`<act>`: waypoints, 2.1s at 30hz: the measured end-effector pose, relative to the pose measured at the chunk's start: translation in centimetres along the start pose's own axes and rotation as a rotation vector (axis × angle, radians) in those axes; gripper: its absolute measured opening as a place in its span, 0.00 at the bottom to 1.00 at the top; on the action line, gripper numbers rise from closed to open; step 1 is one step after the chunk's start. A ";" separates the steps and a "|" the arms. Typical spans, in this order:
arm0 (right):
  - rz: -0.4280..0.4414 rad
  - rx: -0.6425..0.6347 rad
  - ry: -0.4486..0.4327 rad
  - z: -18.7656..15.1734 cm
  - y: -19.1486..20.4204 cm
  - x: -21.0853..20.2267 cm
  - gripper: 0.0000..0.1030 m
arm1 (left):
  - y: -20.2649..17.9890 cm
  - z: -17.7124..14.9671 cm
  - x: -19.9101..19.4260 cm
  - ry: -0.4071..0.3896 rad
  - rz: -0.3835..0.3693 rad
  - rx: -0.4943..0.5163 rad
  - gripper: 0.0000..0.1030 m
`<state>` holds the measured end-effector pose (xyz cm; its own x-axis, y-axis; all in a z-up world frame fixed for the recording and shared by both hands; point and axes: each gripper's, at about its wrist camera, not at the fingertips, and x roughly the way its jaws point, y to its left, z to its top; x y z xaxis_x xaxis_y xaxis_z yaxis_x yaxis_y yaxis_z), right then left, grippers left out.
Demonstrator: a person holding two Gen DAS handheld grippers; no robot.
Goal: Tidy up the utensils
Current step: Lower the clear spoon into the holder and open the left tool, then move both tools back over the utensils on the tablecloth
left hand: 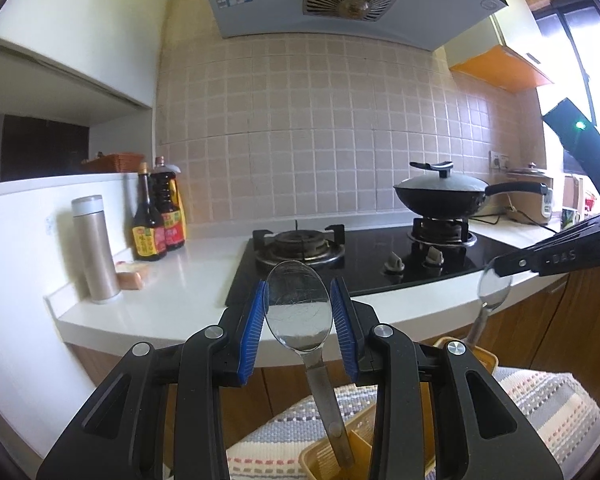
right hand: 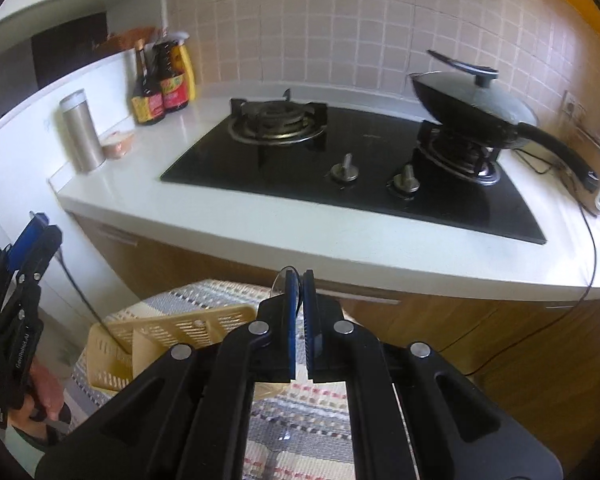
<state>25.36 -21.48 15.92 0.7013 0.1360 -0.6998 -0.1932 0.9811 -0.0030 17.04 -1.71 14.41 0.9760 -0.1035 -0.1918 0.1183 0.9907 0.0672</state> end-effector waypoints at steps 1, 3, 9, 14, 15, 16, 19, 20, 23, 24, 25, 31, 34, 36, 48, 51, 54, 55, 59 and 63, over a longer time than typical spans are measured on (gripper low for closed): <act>0.005 -0.006 0.001 -0.1 0.3 0.1 0.03 | -0.1 -0.1 0.0 0.002 -0.006 0.006 0.31; 0.017 -0.022 0.012 -0.3 0.9 0.3 0.03 | -0.3 -0.3 -0.1 0.005 -0.019 0.014 0.32; 0.121 -0.024 0.077 -1.3 1.6 0.2 0.05 | -0.3 -0.4 -1.3 0.019 -0.079 -0.009 0.47; 0.179 0.006 0.115 -2.4 1.4 -0.6 0.09 | 0.4 0.2 -3.1 0.045 -0.142 -0.059 0.54; 0.188 0.012 0.120 -2.7 1.3 -1.0 0.10 | 0.5 0.3 -3.5 0.050 -0.151 -0.066 0.54; 0.191 0.015 0.123 -2.9 1.3 -1.3 0.12 | 0.6 0.6 -4.1 0.057 -0.163 -0.075 0.54; 0.217 0.027 0.133 -3.8 1.1 -2.6 0.29 | 1.0 1.1 -5.7 0.081 -0.203 -0.104 0.61; 0.223 0.028 0.133 -4.0 1.0 -2.9 0.42 | 1.1 1.2 -6.2 0.091 -0.216 -0.113 0.63; 0.219 0.014 0.121 -5.4 1.2 -4.5 0.50 | 1.3 1.1 -7.6 0.134 -0.244 -0.135 0.65; 0.216 0.008 0.126 -5.7 1.3 -4.7 0.50 | 1.4 0.9 -8.0 0.160 -0.245 -0.140 0.66; 0.213 0.008 0.136 -6.3 1.3 -5.0 0.50 | 1.4 0.4 -8.3 0.196 -0.248 -0.148 0.66; 0.190 -0.005 0.207 -9.9 1.6 -5.0 0.50 | 2.0 -3.9 -7.9 0.435 -0.265 -0.217 0.64; 0.179 0.012 0.258 -11.8 1.3 -4.1 0.50 | 2.2 -7.0 -7.1 0.548 -0.279 -0.257 0.62; 0.172 0.029 0.287 -12.9 1.0 -3.3 0.50 | 2.2 -8.9 -6.3 0.616 -0.284 -0.276 0.59; 0.152 0.098 0.479 -18.3 0.1 3.9 0.34 | 0.9 -18.0 0.0 0.963 -0.236 -0.281 0.37; 0.141 0.110 0.500 -18.6 -0.4 5.3 0.32 | 0.9 -18.8 1.0 0.995 -0.210 -0.292 0.30; 0.138 0.121 0.521 -18.6 -0.7 6.5 0.32 | 0.5 -18.6 1.4 0.989 -0.186 -0.269 0.30; 0.135 0.122 0.527 -18.6 -0.8 6.8 0.32 | 0.1 -18.6 1.5 0.990 -0.184 -0.260 0.30; 0.115 0.118 0.559 -18.7 -0.7 8.2 0.32 | -2.2 -18.5 1.6 0.987 -0.148 -0.147 0.30; 0.105 0.115 0.595 -19.2 -0.3 9.5 0.29 | -3.4 -18.2 1.6 0.988 -0.187 -0.105 0.12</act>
<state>18.90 -23.08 -4.38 0.1725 0.1655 -0.9710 -0.1418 0.9797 0.1418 14.87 -3.61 -3.98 0.3495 -0.1855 -0.9184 0.1904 0.9738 -0.1243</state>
